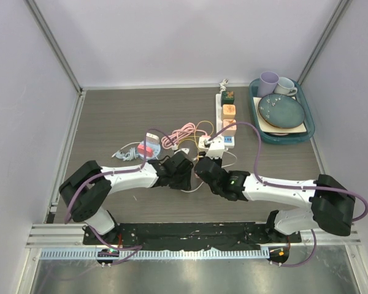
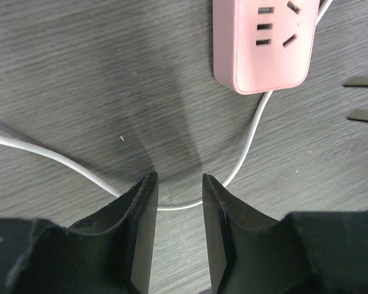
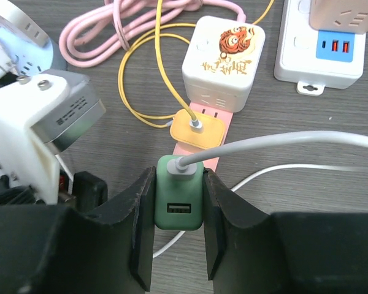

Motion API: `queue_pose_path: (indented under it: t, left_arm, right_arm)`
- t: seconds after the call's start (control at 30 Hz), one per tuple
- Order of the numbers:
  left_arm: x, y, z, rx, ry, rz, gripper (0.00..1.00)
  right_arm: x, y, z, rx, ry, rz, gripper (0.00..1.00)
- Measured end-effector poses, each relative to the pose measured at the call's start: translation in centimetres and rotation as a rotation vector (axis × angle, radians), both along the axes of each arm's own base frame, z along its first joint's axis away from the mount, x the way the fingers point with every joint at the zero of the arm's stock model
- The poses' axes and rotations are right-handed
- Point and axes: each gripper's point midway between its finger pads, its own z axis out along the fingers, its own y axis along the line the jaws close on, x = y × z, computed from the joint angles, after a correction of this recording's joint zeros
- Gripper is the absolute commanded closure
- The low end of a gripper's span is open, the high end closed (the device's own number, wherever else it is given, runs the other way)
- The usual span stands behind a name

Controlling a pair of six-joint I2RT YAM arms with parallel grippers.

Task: Insert the plug
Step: Insert the plug into the socket.

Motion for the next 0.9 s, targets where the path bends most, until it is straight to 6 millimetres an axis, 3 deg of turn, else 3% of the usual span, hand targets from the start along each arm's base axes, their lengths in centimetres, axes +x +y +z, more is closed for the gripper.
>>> queue_pose_path:
  t: [0.07, 0.2, 0.33, 0.53, 0.7, 0.9]
  left_arm:
    - [-0.3, -0.1, 0.0, -0.006, 0.006, 0.004, 0.58]
    - [-0.3, 0.2, 0.5, -0.016, -0.01, 0.023, 0.38]
    - [0.6, 1.1, 3.2, -0.037, -0.095, 0.081, 0.23]
    - [3.0, 4.0, 10.7, -0.096, -0.325, 0.209, 0.13]
    - [4.6, 8.6, 17.7, -0.094, -0.54, 0.334, 0.02]
    - [5.5, 14.9, 25.8, -0.047, -0.81, 0.457, 0.0]
  right_arm:
    - [0.0, 0.1, -0.8, -0.013, 0.013, -0.004, 0.99]
    - [0.0, 0.1, -1.9, -0.036, 0.029, -0.01, 0.99]
    - [0.3, 0.1, -2.8, -0.049, 0.032, -0.033, 0.99]
    - [0.7, -0.4, -4.5, -0.071, 0.035, -0.099, 0.99]
    - [0.9, -0.5, -4.6, -0.043, 0.02, -0.146, 0.99]
    - [0.9, -0.4, -4.5, -0.038, 0.007, -0.181, 0.99]
